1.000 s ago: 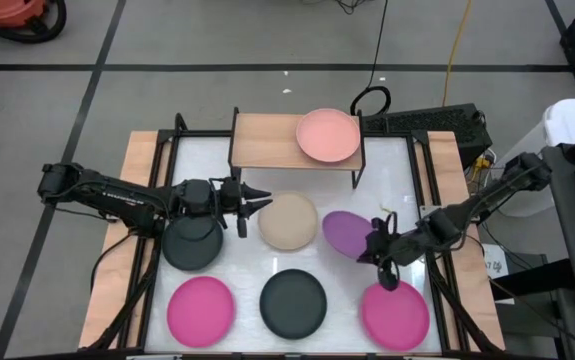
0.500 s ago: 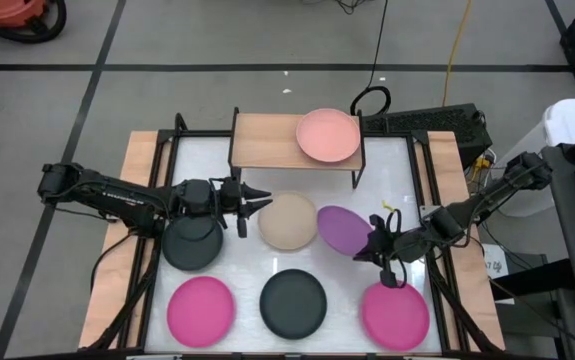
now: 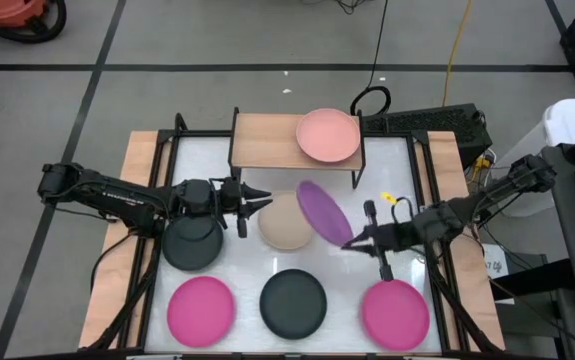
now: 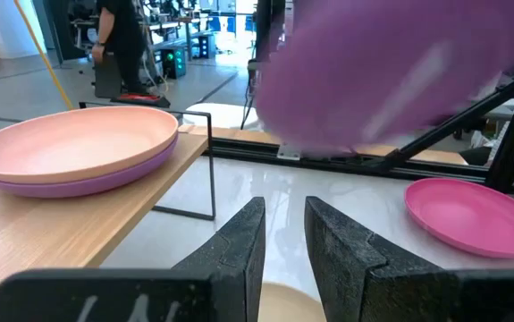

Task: Place and stack plates onto a shelf
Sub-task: Stack the purple plate on top of the light pink plate on the shelf

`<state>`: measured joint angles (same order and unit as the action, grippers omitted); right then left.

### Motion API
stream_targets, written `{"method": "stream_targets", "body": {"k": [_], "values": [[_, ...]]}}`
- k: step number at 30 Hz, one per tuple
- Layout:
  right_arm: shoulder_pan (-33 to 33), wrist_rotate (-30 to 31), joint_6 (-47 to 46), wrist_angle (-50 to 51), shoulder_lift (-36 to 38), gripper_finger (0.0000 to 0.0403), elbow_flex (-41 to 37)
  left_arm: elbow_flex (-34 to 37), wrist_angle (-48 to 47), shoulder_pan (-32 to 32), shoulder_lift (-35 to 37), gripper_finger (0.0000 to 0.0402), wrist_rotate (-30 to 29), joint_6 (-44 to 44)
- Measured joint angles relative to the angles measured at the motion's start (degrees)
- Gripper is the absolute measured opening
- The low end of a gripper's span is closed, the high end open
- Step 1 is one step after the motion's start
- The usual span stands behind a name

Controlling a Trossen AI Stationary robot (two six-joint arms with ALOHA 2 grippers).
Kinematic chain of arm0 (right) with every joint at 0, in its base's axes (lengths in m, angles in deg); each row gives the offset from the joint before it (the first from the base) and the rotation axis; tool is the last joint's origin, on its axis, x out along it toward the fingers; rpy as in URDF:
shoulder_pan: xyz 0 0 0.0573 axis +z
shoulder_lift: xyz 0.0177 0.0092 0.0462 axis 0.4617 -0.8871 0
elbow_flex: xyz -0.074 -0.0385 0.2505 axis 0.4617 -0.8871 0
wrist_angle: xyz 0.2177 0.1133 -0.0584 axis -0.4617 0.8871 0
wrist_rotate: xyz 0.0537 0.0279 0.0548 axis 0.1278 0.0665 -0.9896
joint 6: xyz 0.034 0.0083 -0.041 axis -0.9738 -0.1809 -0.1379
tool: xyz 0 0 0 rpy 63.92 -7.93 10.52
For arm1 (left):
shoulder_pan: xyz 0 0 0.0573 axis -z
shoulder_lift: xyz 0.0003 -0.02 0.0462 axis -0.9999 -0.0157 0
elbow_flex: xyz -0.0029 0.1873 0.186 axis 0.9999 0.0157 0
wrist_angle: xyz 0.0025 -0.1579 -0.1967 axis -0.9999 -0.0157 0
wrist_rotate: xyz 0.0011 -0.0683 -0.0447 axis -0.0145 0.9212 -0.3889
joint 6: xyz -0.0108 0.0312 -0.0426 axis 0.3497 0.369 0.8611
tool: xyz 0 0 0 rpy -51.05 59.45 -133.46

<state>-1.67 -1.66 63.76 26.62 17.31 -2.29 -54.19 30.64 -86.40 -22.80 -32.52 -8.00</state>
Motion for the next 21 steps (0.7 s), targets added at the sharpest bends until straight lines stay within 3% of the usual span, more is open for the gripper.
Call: {"method": "stream_targets", "body": {"k": [2,7,10,14,21], "values": [[-1.6,0.57,2.99,-2.07,1.18,0.0,0.02,0.0,0.02,0.02,0.0,0.0088,0.0,0.02],[-7.69,9.47,14.14,-6.7,4.61,0.0,0.02,0.0,0.04,0.01,0.0,0.0088,0.0,0.02],[-13.72,10.11,16.91,-6.42,5.89,0.0,1.46,0.0,0.04,0.02,0.0,0.0088,0.0,0.02],[-23.51,3.78,15.46,5.7,4.33,0.0,7.2,0.0,-0.02,0.02,0.0,0.0088,0.0,0.04],[-36.08,-5.91,14.61,26.95,-5.01,0.0,17.17,0.0,0.0,0.02,0.0,0.0088,0.0,0.07]]}}
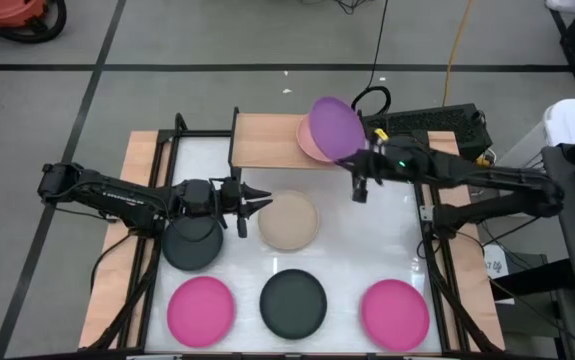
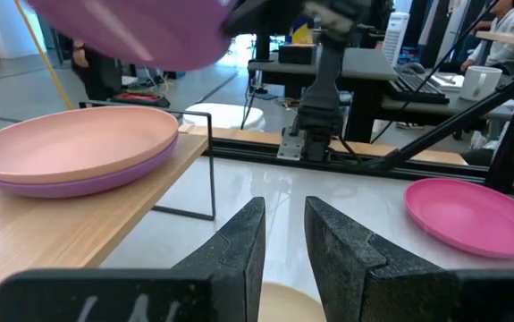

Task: Place and stack plates onto a shelf
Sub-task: Stack the purple plate on top of the light pink plate on the shelf, then stack the top black plate on top of the purple plate on the shelf

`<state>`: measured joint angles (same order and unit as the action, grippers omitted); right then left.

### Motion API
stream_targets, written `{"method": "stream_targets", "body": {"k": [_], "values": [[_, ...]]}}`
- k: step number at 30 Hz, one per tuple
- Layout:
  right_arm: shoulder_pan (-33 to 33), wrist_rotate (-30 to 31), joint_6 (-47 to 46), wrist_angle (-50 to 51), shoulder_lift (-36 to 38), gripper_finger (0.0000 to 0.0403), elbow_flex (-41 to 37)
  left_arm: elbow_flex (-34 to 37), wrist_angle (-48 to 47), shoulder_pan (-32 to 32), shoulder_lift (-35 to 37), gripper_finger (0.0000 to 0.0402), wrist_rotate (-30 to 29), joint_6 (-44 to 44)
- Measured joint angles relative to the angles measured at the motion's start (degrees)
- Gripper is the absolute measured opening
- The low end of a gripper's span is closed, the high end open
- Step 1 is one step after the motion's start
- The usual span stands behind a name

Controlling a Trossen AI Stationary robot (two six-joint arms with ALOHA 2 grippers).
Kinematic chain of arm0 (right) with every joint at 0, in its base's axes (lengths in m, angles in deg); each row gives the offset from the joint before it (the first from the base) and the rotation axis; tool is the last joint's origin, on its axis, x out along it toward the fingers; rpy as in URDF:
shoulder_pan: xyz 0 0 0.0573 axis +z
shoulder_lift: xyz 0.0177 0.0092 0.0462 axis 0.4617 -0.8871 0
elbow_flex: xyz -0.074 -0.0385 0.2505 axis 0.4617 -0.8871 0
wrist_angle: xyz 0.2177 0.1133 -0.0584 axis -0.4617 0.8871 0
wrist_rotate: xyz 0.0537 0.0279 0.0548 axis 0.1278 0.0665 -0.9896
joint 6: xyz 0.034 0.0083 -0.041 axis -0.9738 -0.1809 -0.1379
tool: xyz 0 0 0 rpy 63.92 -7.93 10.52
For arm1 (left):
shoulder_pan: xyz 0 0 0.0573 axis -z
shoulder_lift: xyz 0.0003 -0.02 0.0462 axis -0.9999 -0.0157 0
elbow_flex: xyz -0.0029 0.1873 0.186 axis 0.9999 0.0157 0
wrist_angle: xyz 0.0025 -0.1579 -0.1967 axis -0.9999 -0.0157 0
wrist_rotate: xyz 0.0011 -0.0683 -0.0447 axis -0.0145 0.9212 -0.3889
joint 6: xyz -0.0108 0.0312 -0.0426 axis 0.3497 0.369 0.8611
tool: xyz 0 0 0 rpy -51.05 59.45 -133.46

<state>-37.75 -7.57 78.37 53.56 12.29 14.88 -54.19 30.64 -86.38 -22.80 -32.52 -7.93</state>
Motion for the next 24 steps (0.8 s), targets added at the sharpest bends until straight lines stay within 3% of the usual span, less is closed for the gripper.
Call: {"method": "stream_targets", "body": {"k": [12,24], "values": [[-8.5,-0.5,2.46,1.46,-11.93,0.0005,0.86,0.0,0.13,-0.02,0.0,0.0088,0.0,4.78],[-8.62,-0.55,2.38,-0.35,-13.14,0.0088,0.86,0.0,1.86,-0.02,-0.02,0.0088,0.0,5.99]]}}
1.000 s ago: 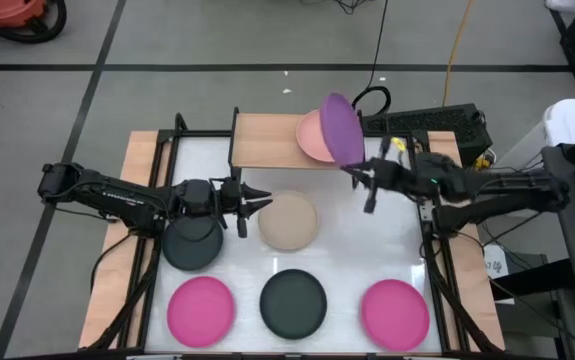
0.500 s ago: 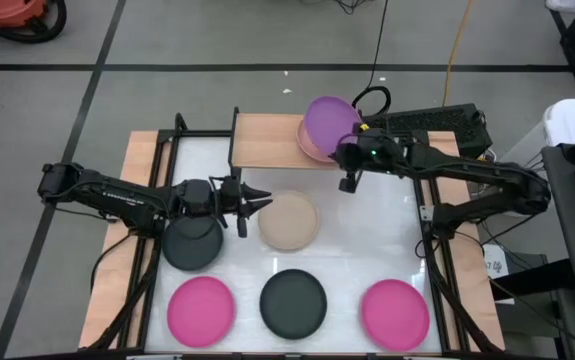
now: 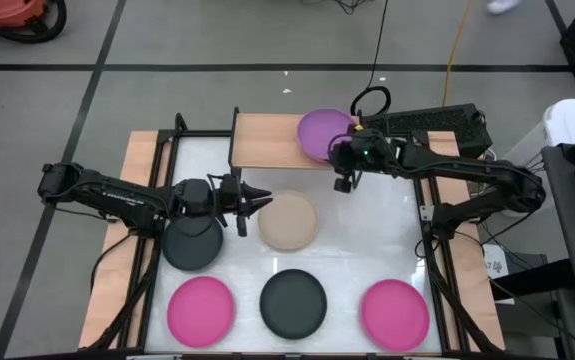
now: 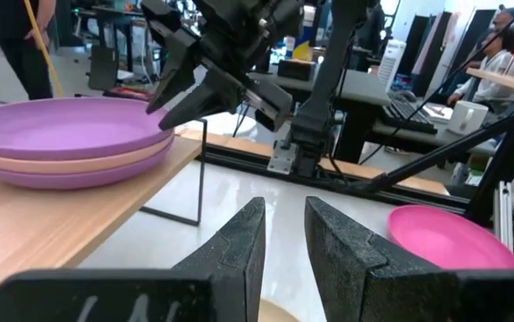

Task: Place and stack plates onto a shelf
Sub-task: Stack the top black plate on top of the purple plate on the shelf

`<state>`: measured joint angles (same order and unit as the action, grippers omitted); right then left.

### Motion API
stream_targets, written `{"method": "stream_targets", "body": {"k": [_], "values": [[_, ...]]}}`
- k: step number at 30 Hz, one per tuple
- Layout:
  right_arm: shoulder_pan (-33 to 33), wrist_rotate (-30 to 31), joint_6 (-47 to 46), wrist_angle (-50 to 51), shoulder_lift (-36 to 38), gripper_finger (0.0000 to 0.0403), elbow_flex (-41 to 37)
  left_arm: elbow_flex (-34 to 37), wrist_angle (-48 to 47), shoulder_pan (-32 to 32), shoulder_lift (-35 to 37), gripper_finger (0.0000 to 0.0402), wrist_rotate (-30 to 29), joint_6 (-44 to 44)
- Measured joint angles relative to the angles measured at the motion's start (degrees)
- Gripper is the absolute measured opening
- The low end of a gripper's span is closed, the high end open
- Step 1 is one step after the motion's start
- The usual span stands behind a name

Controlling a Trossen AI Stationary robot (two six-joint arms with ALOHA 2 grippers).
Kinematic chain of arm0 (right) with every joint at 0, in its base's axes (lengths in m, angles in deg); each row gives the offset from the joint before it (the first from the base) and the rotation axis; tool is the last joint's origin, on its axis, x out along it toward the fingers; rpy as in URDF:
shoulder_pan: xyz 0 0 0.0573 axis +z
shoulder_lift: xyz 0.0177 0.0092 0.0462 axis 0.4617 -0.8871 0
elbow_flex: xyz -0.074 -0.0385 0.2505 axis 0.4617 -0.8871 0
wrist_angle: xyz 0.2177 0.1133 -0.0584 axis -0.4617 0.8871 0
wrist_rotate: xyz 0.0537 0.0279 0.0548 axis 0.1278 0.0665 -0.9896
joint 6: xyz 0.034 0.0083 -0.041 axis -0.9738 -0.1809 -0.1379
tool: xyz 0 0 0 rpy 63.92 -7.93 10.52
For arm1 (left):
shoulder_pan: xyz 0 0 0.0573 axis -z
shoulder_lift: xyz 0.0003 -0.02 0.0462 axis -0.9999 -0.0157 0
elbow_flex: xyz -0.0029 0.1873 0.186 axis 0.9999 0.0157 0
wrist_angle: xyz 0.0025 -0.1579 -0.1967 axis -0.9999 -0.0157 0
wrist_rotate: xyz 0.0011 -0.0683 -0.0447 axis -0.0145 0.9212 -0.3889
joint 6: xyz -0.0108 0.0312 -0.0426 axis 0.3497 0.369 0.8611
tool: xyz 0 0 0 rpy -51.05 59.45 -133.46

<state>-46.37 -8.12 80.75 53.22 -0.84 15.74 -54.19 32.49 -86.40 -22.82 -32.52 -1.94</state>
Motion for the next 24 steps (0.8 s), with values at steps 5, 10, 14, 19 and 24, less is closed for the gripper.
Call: {"method": "stream_targets", "body": {"k": [5,10,14,19,24], "values": [[1.78,0.02,-2.02,0.73,2.72,0.012,0.0,0.0,-0.13,0.0,0.0,0.0088,0.0,-0.02],[5.59,-3.01,-5.22,2.42,7.72,0.0126,0.0,0.0,-0.13,0.01,0.0,0.0088,0.0,0.11],[10.68,-4.47,-7.25,3.4,11.86,0.0118,0.0,0.0,-0.15,0.0,0.0,0.0088,0.0,0.17],[18.16,-4.34,-11.13,3.33,15.54,0.0115,-1.19,-0.03,0.52,-0.3,0.0,0.0088,0.02,-1.19],[25.19,-4.15,-12.56,-5.24,18.89,0.0114,-8.78,-5.71,-9.89,-0.58,0.0,0.0088,0.02,-3.65]]}}
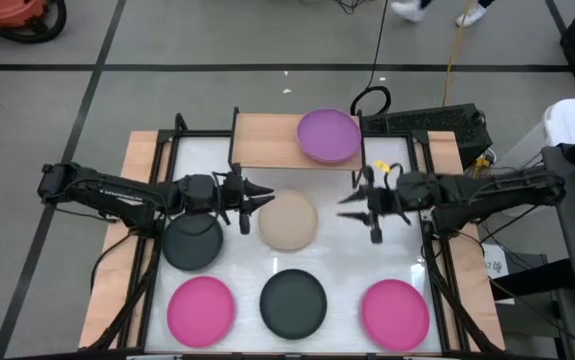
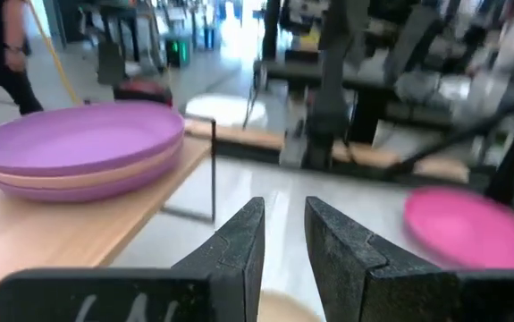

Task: Place and stack plates onto a shelf
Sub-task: Stack the top black plate on top of the purple plate on the shelf

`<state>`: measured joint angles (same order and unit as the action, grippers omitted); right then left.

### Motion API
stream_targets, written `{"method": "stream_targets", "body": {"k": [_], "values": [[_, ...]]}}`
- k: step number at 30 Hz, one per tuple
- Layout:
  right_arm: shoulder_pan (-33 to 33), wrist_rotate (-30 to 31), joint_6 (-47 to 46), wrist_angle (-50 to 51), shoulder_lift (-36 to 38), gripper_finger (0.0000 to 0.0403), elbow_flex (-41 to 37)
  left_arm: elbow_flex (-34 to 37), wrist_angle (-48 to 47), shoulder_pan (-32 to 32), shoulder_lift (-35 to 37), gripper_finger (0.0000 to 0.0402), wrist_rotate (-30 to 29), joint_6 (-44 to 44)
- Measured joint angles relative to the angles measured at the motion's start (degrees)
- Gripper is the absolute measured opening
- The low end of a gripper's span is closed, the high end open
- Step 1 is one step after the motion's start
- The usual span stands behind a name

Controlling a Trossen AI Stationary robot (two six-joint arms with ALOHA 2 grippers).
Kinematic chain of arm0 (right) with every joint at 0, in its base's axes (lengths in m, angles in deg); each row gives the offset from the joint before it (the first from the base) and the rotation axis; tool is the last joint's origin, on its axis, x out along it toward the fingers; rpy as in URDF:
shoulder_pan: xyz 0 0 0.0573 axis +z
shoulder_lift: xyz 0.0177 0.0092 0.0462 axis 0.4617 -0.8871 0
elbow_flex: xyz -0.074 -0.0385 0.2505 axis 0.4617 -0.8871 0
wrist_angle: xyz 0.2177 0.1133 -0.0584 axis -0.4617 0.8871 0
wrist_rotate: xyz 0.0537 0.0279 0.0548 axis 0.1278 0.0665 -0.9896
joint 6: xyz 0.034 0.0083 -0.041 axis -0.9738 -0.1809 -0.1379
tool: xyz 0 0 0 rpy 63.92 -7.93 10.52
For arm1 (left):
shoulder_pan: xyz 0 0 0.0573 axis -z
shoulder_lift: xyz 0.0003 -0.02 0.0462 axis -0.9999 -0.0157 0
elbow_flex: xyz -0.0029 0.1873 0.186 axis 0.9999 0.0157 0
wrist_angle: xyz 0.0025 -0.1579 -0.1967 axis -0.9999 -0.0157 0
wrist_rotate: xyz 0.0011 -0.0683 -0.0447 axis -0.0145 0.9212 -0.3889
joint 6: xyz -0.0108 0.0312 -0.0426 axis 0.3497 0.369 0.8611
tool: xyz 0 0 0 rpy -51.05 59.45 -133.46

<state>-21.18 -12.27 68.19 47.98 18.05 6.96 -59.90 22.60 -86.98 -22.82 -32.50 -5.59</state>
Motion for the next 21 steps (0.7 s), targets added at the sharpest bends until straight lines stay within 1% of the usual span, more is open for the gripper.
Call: {"method": "stream_targets", "body": {"k": [4,7,12,15,19,21], "values": [[3.38,0.16,-0.44,-11.22,2.06,0.0114,-7.85,-9.24,-19.5,0.25,-0.02,0.0088,0.0,-0.68],[5.12,0.23,-1.66,-19.22,2.96,0.0114,-13.04,-13.82,-28.95,0.32,-0.6,0.0088,0.0,-0.8],[7.72,0.3,-1.46,-27.94,3.74,0.0114,-18.68,-15.69,-37.51,1.37,-0.57,0.0088,-0.02,-0.11],[8.53,0.46,-1.5,-28.55,4.24,0.0114,-19.86,-15.56,-44.3,2.44,-0.68,0.0088,0.02,2.25],[9.52,4.06,-1.42,-27.93,4.53,0.0114,-20.16,-15.58,-51.58,4.57,-0.66,0.0088,-0.02,8.08],[9.78,4.94,-0.34,-27.96,4.51,0.0114,-20.16,-15.58,-55.55,5.92,-0.66,0.0088,0.0,10.55]]}}
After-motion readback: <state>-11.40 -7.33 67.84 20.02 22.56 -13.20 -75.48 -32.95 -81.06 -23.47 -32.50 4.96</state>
